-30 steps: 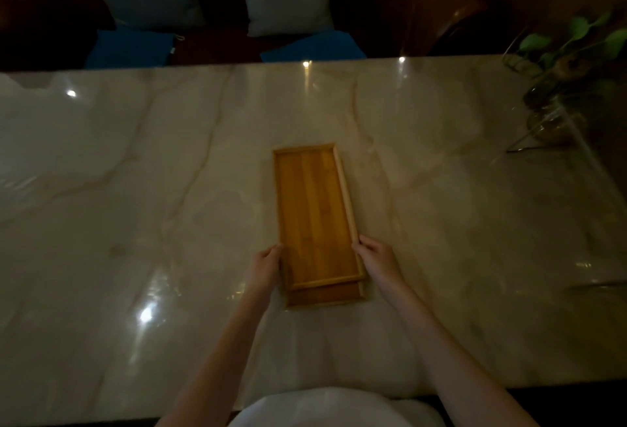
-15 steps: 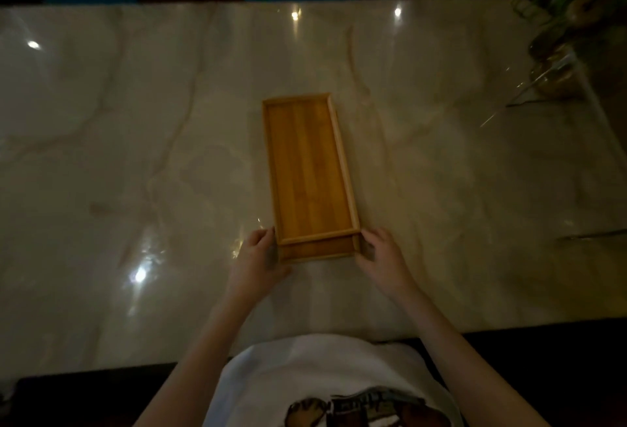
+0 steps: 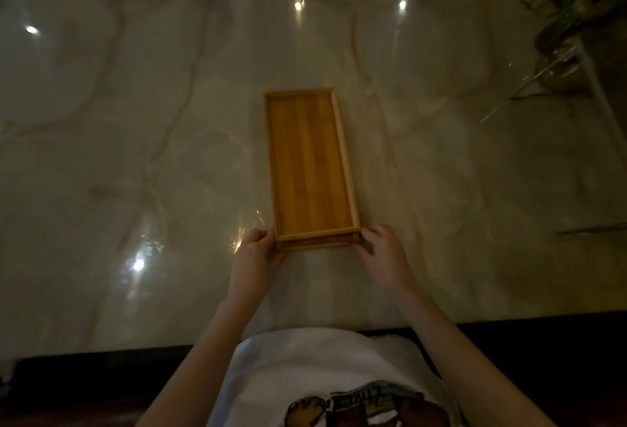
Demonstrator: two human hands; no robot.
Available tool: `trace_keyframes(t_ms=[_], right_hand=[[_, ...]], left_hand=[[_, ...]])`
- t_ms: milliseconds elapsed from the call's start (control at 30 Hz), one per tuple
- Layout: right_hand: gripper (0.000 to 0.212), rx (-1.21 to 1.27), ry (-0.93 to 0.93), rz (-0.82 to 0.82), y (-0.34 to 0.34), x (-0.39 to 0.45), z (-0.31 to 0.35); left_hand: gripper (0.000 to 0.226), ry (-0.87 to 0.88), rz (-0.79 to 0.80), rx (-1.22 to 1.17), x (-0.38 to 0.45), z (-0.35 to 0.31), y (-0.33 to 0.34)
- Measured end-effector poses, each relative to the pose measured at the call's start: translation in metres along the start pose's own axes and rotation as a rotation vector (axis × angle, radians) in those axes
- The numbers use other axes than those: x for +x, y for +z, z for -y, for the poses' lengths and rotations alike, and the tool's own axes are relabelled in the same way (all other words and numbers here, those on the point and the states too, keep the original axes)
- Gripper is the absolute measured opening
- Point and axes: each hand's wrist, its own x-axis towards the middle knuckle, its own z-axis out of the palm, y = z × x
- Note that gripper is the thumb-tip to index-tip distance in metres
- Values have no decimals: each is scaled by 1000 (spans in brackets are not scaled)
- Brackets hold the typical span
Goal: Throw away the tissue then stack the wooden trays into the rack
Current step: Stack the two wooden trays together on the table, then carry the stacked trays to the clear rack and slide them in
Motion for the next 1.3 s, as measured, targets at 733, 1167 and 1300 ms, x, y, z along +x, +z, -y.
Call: trace_keyframes(t_ms=[733,1167,1300], right_hand=[[6,-63,-65,-148,-1,-11,1],[28,259,111,-29,-45,55,-2],[29,502,241,-22,-41,97,11]], left_hand=[[9,20,22,66,-1,1,-2],[30,-318,97,-382,92,4,-26],[26,-231,61,-360,119,-10,-24]])
